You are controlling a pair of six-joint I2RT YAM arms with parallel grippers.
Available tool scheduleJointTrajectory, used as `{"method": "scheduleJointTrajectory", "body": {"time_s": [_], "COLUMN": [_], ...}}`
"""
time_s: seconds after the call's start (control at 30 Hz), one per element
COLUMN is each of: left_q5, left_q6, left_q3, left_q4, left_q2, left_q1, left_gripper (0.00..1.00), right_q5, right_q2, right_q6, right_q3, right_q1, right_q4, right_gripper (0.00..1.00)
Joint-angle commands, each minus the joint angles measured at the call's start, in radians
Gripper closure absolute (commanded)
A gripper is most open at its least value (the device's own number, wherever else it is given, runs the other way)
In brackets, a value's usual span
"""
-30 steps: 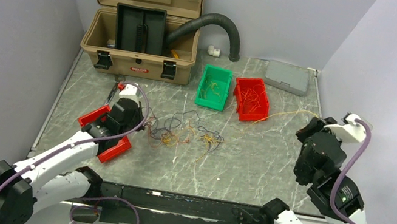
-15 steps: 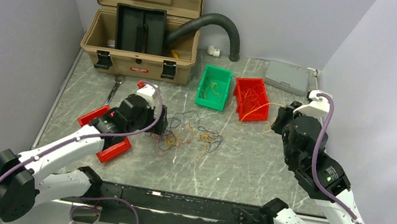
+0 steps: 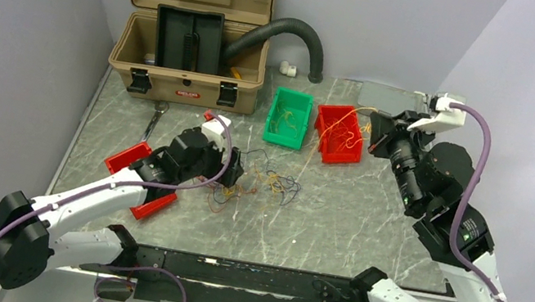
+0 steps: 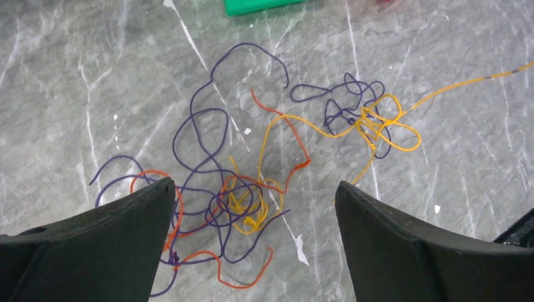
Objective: Untangle the cables
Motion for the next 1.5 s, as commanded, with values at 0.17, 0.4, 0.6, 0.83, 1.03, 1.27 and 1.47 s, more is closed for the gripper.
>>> {"method": "scheduleJointTrajectory", "body": {"time_s": [0.17,0.4,0.6,0.83,1.03,1.27,1.47], "left_q5": [0.243,0.341,0.334,0.234,0.171,0.146,0.244], "left_q6": [0.077,0.086,0.052,0.136,0.183,0.175,0.175], "left_q3": [0.037,0.038,0.051,-0.038,-0.019,-0.113,-0.155], "left_q4": [0.217,0.367,0.473,0.625,0.611,0.657,0.581], "left_q2": [0.033,0.202,0.35,0.349,0.36,0.233,0.132], "left_q1": [-0.01,-0.05,-0.082,-0.081,-0.081,-0.081,-0.082], "left_gripper": [0.0,0.01,0.01,0.01,0.06,0.09,0.07], "right_q5": [-0.082,-0.081,-0.077,-0.104,-0.131,-0.128,-0.12], "right_q2": [0.036,0.055,0.082,0.099,0.109,0.124,0.132], "right_q6": [-0.018,-0.006,-0.007,-0.007,-0.005,-0.013,-0.015], "right_q3": [0.065,0.104,0.193,0.273,0.304,0.321,0.303], "right_q1": [-0.001,0.0,0.001,0.0,0.0,0.0,-0.001], "right_q4": [0.082,0.095,0.115,0.118,0.111,0.1,0.109], "right_gripper": [1.0,1.0,1.0,1.0,1.0,1.0,1.0]}}
